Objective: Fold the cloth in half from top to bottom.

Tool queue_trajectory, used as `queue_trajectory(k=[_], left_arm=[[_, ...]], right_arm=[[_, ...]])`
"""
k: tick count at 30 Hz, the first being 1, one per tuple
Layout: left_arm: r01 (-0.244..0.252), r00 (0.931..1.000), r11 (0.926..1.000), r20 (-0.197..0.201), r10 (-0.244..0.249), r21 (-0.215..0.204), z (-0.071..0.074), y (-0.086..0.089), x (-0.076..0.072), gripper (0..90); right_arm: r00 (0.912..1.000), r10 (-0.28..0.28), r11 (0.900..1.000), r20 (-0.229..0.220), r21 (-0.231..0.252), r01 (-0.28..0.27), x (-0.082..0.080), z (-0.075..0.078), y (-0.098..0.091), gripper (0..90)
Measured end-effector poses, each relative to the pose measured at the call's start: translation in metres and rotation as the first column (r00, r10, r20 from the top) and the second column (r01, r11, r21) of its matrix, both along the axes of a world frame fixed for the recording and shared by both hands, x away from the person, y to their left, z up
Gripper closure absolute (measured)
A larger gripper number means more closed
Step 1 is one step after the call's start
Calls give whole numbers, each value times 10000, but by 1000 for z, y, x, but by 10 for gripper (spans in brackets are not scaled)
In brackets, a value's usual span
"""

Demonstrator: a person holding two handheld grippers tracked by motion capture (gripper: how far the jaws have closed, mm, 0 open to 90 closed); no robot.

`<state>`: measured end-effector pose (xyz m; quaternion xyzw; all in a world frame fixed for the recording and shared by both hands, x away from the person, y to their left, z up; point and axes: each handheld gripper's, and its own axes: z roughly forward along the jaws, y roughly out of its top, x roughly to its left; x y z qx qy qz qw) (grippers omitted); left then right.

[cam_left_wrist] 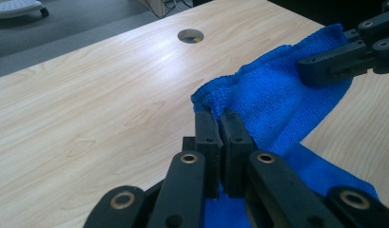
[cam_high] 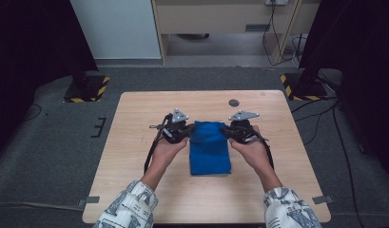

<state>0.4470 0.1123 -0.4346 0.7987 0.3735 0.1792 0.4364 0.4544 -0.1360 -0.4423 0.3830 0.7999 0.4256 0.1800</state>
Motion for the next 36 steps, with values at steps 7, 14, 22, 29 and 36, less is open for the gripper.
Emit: queue_trajectory(k=[7, 14, 22, 29, 36], left_arm=[[-33, 10000, 10000, -79, 34, 60, -7, 1, -2, 870], [81, 9999, 9999, -112, -80, 100, -12, -2, -7, 867], [121, 9998, 9999, -163, -122, -45, -19, -3, -11, 865], [64, 9997, 9999, -224, -67, -141, -23, -1, -13, 857], [146, 9995, 9998, -262, -150, -160, -27, 0, -17, 849]], right_arm=[[9999, 66, 9999, -126, -122, -68, -3, -11, 2, 832], [9997, 2, 9999, -240, -160, -5, -5, -18, 1, 823], [9996, 27, 9997, -297, -237, -34, -8, -23, -2, 821], [9994, 65, 9998, -331, -175, -71, -10, -24, -3, 810], [9992, 161, 9997, -364, -186, -167, -14, -29, -4, 799]])
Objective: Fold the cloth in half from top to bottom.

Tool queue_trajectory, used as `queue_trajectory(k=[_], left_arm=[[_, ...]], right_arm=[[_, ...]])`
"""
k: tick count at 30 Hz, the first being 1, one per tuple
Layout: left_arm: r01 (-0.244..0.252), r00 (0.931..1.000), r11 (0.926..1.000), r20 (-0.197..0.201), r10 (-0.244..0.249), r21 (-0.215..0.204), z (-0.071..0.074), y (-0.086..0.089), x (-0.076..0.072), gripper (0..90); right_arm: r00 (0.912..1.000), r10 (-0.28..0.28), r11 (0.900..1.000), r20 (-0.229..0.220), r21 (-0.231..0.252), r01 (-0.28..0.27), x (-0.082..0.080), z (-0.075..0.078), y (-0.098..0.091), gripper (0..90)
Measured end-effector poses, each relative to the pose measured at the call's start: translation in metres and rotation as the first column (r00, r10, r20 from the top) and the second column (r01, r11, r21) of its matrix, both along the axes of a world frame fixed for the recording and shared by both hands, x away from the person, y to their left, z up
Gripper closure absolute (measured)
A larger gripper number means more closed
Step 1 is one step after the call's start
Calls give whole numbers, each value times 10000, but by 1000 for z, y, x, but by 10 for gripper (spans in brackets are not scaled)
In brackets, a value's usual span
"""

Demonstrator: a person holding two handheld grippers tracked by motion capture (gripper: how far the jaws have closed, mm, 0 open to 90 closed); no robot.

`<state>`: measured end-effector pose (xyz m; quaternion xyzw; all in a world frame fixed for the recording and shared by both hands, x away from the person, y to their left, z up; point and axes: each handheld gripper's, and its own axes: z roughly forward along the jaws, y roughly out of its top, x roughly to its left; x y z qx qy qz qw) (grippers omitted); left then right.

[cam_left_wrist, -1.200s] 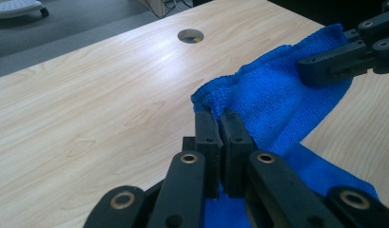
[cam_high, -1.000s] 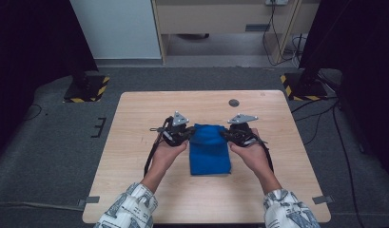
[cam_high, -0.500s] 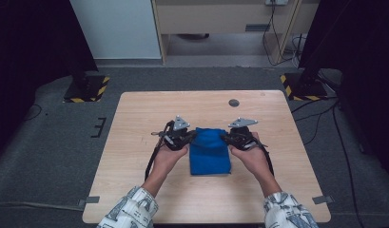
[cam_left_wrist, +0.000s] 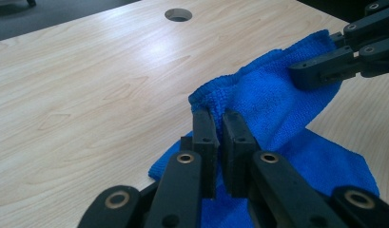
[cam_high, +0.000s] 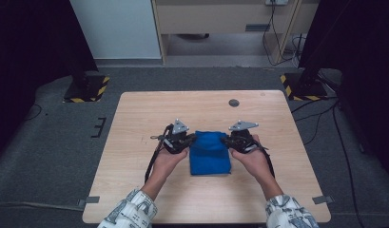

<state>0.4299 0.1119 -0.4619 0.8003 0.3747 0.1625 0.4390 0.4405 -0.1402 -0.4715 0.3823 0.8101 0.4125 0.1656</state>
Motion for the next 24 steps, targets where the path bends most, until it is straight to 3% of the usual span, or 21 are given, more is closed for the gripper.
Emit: queue_trajectory(k=[24], left_arm=[[62, 9991, 10000, -411, -62, -1, -22, 3, -6, 817]], right_arm=[[9998, 82, 9995, -207, -297, -88, -7, -16, 1, 723]])
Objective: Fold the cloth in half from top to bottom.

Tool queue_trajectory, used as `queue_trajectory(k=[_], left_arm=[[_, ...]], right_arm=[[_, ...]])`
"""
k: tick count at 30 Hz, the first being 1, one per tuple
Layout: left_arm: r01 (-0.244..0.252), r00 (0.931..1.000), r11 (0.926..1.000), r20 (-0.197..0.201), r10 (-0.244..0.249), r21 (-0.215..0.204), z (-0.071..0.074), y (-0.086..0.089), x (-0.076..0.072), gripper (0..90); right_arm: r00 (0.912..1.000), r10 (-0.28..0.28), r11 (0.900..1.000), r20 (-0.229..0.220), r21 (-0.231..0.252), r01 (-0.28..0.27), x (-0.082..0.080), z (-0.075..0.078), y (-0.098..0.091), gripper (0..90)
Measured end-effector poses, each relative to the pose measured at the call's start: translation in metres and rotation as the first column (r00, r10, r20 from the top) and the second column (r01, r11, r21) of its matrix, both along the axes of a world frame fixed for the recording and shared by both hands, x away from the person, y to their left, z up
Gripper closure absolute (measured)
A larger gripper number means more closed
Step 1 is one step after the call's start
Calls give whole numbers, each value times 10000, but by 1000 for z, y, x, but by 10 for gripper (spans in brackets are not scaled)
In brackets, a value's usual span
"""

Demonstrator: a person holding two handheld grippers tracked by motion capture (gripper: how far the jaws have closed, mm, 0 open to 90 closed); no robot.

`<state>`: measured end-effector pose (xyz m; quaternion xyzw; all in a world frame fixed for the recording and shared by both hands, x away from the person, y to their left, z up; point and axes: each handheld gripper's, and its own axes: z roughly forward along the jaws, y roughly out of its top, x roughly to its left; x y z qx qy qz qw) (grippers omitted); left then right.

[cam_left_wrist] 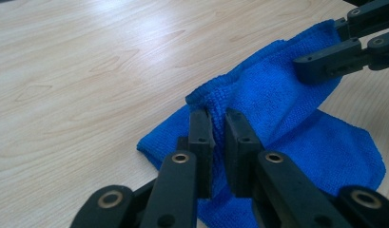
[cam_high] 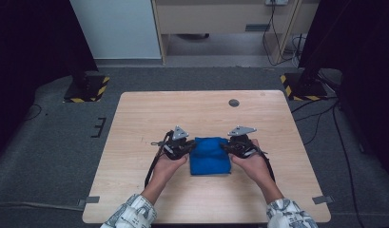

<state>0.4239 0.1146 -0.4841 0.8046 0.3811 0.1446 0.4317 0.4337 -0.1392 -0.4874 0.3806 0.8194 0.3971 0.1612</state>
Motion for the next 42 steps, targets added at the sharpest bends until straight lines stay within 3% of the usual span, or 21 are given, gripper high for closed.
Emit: queue_trajectory(k=[13, 24, 42], left_arm=[[4, 9996, 10000, -285, -6, -76, -13, 2, -4, 762], [-19, 9995, 9999, -302, 15, -124, -21, 5, -9, 668], [721, 9970, 9969, -275, -730, -304, -23, 4, -28, 686]], right_arm=[[9998, -72, 9999, -196, -90, 71, -5, -8, 0, 629], [9995, -256, 9992, -174, -315, 250, -12, -13, 2, 439], [9997, 197, 9995, -140, -254, -200, -35, -15, -4, 445]])
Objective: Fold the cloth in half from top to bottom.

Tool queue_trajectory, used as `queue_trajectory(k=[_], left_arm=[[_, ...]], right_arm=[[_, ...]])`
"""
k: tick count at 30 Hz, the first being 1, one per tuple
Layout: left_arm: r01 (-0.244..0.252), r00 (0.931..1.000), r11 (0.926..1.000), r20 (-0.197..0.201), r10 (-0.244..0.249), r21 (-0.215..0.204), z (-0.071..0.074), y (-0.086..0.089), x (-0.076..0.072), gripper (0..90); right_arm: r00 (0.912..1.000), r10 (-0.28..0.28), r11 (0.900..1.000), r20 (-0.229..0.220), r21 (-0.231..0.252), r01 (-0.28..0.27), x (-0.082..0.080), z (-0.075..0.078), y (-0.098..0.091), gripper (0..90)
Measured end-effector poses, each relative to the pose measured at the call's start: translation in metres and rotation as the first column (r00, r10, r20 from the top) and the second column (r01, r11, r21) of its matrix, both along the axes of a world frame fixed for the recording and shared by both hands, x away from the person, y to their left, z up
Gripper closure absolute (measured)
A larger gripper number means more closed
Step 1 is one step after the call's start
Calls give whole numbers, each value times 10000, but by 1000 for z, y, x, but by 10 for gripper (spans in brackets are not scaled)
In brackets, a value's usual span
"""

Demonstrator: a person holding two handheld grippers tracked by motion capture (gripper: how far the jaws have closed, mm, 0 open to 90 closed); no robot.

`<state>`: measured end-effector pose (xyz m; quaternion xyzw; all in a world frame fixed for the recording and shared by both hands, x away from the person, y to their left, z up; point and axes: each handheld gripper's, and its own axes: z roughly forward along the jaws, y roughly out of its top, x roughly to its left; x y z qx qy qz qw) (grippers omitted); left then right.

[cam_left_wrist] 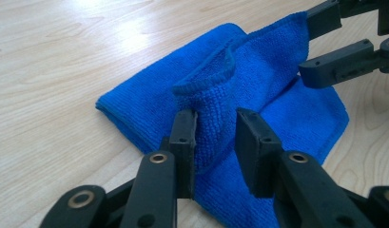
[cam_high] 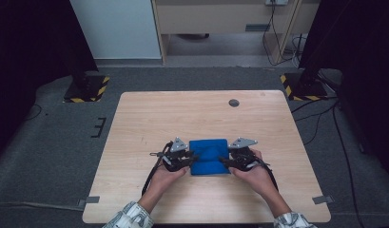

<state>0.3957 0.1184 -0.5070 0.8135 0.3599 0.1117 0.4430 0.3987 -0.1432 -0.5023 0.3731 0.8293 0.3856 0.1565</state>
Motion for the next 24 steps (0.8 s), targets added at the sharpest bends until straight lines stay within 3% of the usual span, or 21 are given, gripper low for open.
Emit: queue_trajectory(k=[6, 11, 13, 19, 24], left_arm=[[253, 9997, 9997, 22, -253, 51, -2, 1, -9, 687], [386, 9992, 9992, 28, -386, 93, -4, 0, -12, 686], [378, 9993, 9993, 25, -379, 76, -4, 1, -13, 686], [467, 9989, 9989, -4, -467, 87, -5, 2, -14, 692], [543, 9985, 9985, 8, -543, 14, -6, 1, -12, 698]], right_arm=[[9998, 174, 9998, 105, 43, -175, -13, 1, -4, 436], [9987, -103, 9971, 504, 761, 65, -18, 16, -8, 425], [9978, -238, 9966, 613, 801, 189, -15, 22, -8, 421], [9940, -964, 9923, 523, 825, 919, 18, 29, 2, 406], [9857, -1683, 9825, 38, 813, 1675, 52, 19, 17, 407]])
